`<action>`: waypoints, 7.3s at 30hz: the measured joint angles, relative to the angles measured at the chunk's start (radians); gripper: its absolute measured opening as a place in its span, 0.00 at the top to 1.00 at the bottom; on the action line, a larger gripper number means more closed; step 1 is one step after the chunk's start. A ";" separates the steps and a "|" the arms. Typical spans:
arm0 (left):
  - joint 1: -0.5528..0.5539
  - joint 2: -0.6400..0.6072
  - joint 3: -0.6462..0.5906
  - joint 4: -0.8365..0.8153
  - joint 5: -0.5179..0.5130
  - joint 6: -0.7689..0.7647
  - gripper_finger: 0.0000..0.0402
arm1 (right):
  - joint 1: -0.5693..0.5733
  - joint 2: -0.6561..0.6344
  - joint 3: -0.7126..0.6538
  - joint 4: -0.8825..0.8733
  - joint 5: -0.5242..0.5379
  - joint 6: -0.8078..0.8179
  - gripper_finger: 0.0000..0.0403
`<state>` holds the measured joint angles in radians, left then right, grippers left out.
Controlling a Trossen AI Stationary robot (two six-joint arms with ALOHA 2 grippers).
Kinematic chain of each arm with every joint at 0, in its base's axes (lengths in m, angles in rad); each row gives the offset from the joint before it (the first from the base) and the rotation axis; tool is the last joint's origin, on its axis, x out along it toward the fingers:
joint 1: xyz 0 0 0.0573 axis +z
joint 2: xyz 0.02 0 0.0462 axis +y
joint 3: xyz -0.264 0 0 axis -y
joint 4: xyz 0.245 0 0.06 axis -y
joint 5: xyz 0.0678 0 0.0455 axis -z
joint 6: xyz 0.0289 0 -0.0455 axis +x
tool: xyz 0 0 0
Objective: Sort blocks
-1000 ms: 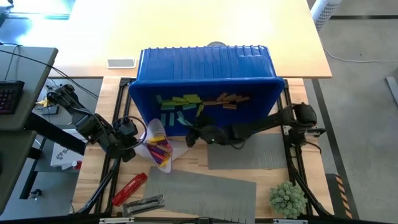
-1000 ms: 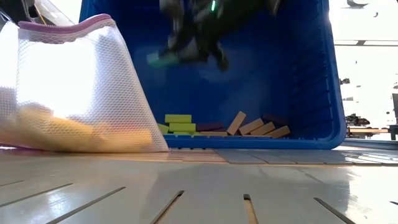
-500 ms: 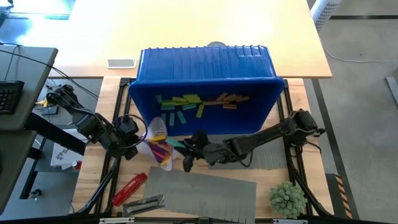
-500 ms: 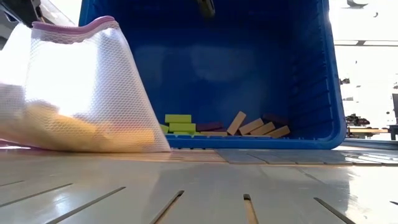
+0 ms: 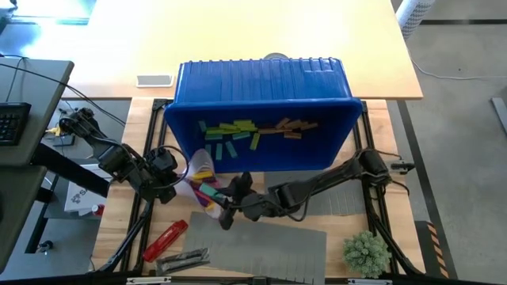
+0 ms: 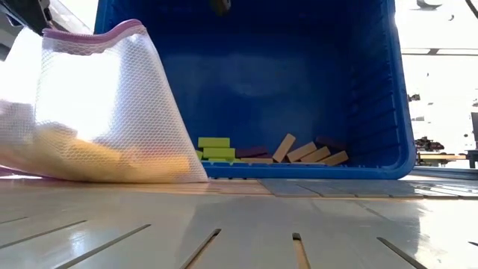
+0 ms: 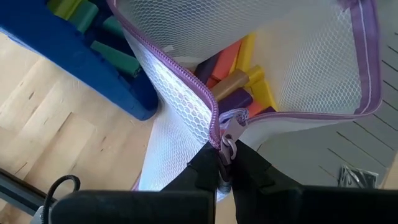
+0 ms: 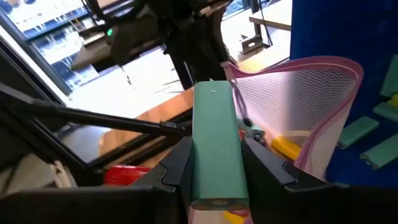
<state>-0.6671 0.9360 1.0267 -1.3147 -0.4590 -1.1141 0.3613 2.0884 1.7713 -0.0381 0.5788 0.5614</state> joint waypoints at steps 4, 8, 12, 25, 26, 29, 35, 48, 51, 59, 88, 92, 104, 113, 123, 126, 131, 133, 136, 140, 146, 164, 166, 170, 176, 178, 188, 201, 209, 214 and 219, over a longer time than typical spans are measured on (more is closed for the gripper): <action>-0.005 0.007 0.000 0.001 0.012 0.008 1.00 | 0.014 0.023 0.002 -0.003 0.025 -0.042 0.78; -0.004 0.019 0.000 0.005 0.021 0.010 1.00 | 0.039 0.044 -0.005 -0.006 0.080 -0.038 0.78; -0.004 0.034 0.000 0.005 0.029 0.011 1.00 | 0.057 0.048 -0.005 -0.001 0.131 -0.043 0.78; -0.004 0.080 0.000 0.058 0.024 0.008 1.00 | 0.060 0.049 -0.005 -0.045 0.049 -0.029 0.78; -0.004 0.083 0.000 0.065 0.028 0.008 1.00 | 0.061 0.049 -0.005 -0.040 0.046 -0.022 0.78; -0.004 0.087 0.000 0.084 0.042 0.008 1.00 | 0.066 0.049 -0.005 -0.007 0.026 -0.020 0.78; -0.004 0.087 0.000 0.099 0.071 0.007 1.00 | 0.066 0.049 -0.005 0.001 -0.042 0.050 0.78; 0.054 0.087 0.000 0.099 0.101 -0.034 1.00 | 0.023 0.049 -0.005 -0.048 -0.110 -0.062 0.78; 0.068 0.087 0.000 0.098 0.111 -0.037 1.00 | -0.005 0.049 -0.005 -0.055 -0.085 -0.071 0.78; 0.108 0.087 0.000 0.099 0.146 -0.014 1.00 | -0.083 0.048 -0.005 -0.010 -0.145 -0.153 0.78; 0.102 0.081 0.000 0.265 0.256 0.176 1.00 | -0.125 0.075 -0.005 -0.019 -0.160 0.067 0.78; 0.095 0.080 0.000 0.266 0.278 0.166 1.00 | -0.125 0.075 -0.005 -0.094 -0.160 0.062 0.78; 0.081 0.080 0.000 0.260 0.275 0.139 1.00 | -0.128 0.074 -0.001 -0.125 -0.371 0.043 0.60; 0.081 0.080 0.000 0.257 0.267 0.124 1.00 | -0.154 0.024 0.234 -0.419 -0.365 -0.148 0.38; 0.077 0.080 0.000 0.258 0.267 0.121 1.00 | -0.176 0.027 0.402 -0.858 -0.114 -0.155 0.38; 0.076 0.080 0.000 0.258 0.267 0.126 1.00 | -0.159 0.027 0.391 -0.852 -0.013 -0.035 0.38; 0.075 0.080 0.000 0.258 0.267 0.147 1.00 | -0.128 0.027 0.334 -0.854 0.129 0.204 0.38; 0.075 0.080 0.000 0.258 0.267 0.148 1.00 | -0.122 0.022 0.309 -0.856 0.115 0.281 0.38; 0.075 0.080 0.000 0.258 0.271 0.157 1.00 | -0.123 0.013 0.275 -0.861 0.062 0.351 0.38; 0.075 0.080 0.000 0.257 0.272 0.158 1.00 | -0.128 -0.012 0.232 -0.857 0.015 0.416 0.38; 0.075 0.080 0.000 0.258 0.274 0.166 1.00 | -0.132 -0.119 0.176 -0.824 0.040 0.416 0.38; 0.075 0.080 0.000 0.258 0.275 0.181 1.00 | -0.177 -0.551 -0.530 -0.422 -0.138 0.471 0.38; 0.076 0.080 0.000 0.258 0.275 0.181 1.00 | -0.192 -0.549 -0.573 -0.400 -0.185 0.471 0.38; 0.076 0.080 0.000 0.258 0.290 0.173 1.00 | -0.219 -0.523 -0.606 -0.399 -0.224 0.462 0.38; 0.076 0.080 0.000 0.258 0.293 0.156 1.00 | -0.270 -0.507 -0.609 -0.387 -0.256 0.417 0.38; 0.076 0.080 0.000 0.258 0.292 0.155 1.00 | -0.289 -0.504 -0.609 -0.373 -0.291 0.397 0.38; 0.076 0.080 0.000 0.259 0.285 0.155 1.00 | -0.316 -0.467 -0.608 -0.387 -0.302 0.184 0.38; 0.077 0.080 0.000 0.260 0.264 0.146 1.00 | -0.348 -0.241 -0.608 -0.208 -0.390 0.140 0.38; 0.076 0.080 0.000 0.261 0.265 0.139 1.00 | -0.391 -0.090 -0.445 -0.125 -0.346 -0.134 0.38; 0.077 0.080 0.000 0.262 0.264 0.138 1.00 | -0.413 0.024 -0.325 -0.054 -0.261 -0.196 0.38; 0.077 0.080 0.000 0.262 0.242 0.127 1.00 | -0.436 0.114 -0.242 0.028 -0.241 -0.203 0.38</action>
<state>-0.5896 1.0164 1.0267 -1.0531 -0.2175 -0.9873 -0.0747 2.2025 1.5289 -0.0097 0.3383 0.3580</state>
